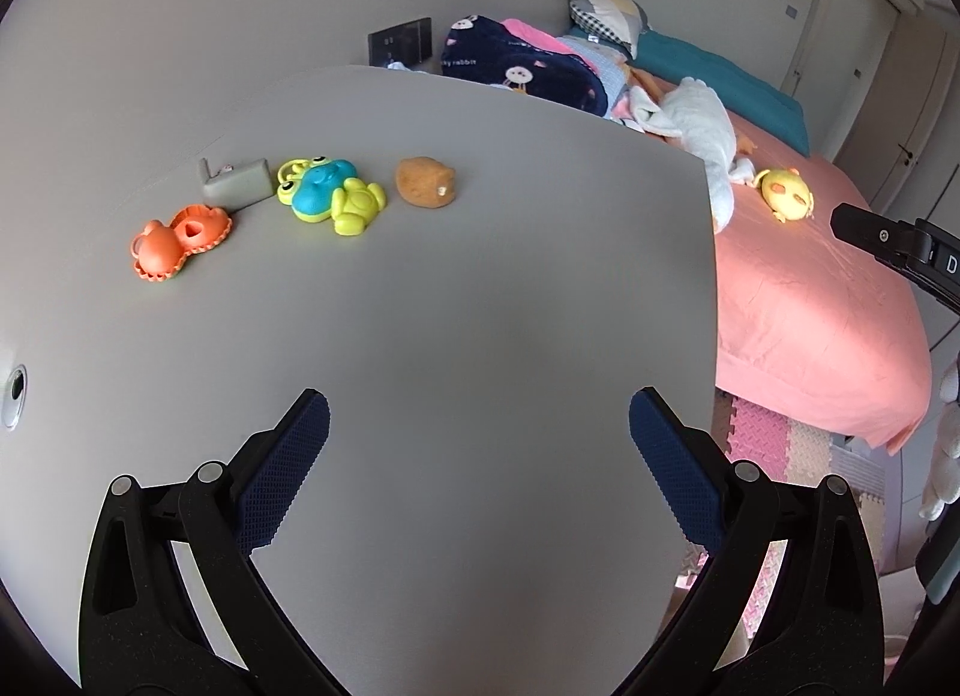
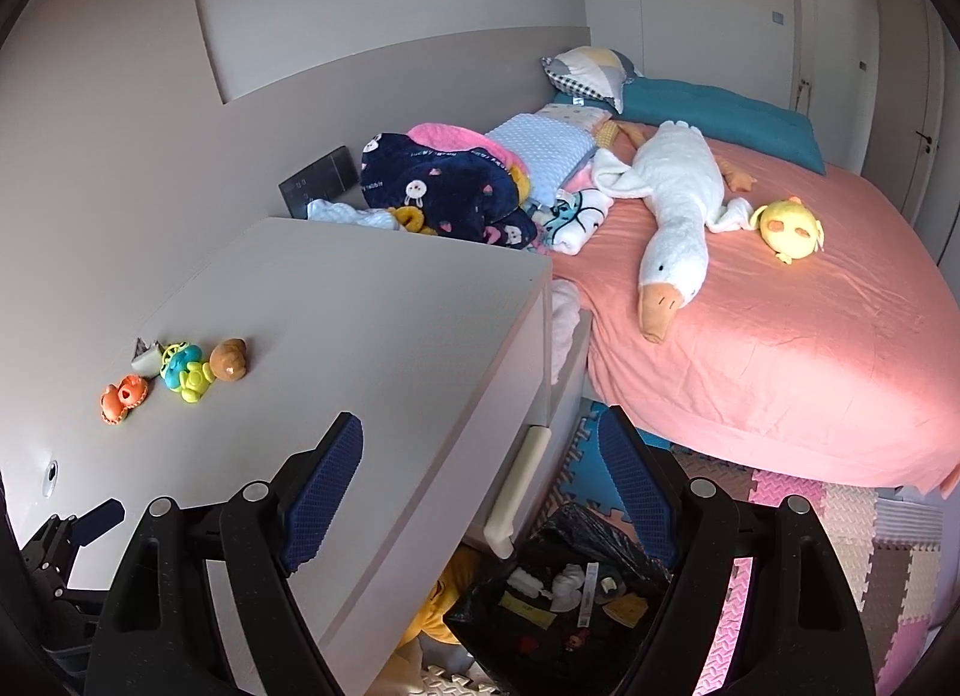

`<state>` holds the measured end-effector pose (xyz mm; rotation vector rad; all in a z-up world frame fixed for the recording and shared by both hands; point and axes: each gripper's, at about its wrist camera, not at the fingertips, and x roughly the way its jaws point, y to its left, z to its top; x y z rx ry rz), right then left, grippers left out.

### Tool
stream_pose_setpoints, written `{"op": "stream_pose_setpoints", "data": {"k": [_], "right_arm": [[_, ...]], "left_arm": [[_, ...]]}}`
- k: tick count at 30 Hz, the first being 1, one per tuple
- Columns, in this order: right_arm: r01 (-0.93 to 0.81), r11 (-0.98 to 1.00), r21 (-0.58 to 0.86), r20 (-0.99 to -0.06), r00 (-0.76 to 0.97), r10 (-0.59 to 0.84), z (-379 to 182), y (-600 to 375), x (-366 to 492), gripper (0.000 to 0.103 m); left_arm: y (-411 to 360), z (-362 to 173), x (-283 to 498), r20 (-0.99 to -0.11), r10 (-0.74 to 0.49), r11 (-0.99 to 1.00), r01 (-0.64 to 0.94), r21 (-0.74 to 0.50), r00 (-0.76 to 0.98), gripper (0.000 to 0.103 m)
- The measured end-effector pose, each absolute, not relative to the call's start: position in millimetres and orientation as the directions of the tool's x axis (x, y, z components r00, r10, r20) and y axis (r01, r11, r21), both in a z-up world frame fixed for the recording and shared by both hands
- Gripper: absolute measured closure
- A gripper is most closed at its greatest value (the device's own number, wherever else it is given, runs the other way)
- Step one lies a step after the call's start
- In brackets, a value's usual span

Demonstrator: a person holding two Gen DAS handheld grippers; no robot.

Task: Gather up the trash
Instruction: 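Grasp the orange crab toy with the left gripper while the right gripper grasps the brown plush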

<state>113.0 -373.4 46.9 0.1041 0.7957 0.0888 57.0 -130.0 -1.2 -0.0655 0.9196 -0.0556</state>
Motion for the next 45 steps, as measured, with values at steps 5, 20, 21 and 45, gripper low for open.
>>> {"op": "stream_pose_setpoints", "data": {"k": [5,20,21,45], "right_arm": [[-0.084,0.989,0.124,-0.709,0.690,0.147,43.7,-344.7,122.4,0.022],[-0.206,0.973,0.107,-0.743,0.634,0.216,13.3,-262.1,157.0,0.022],[-0.212,0.972,0.104,-0.747,0.629,0.217,11.4,-257.7,159.8,0.022],[-0.312,0.947,0.071,-0.797,0.553,0.242,-19.2,-169.4,216.0,0.022]], "left_arm": [[-104.6,-2.1,61.5,-0.790,-0.049,0.996,-0.025,-0.081,0.611,0.006],[-27.8,-13.4,85.6,-0.798,0.070,0.991,-0.133,-0.013,0.598,0.006],[-22.9,-13.9,88.4,-0.798,0.078,0.990,-0.140,-0.007,0.598,0.007],[35.7,-27.9,149.9,-0.795,0.122,0.991,-0.110,0.070,0.594,0.006]]}}
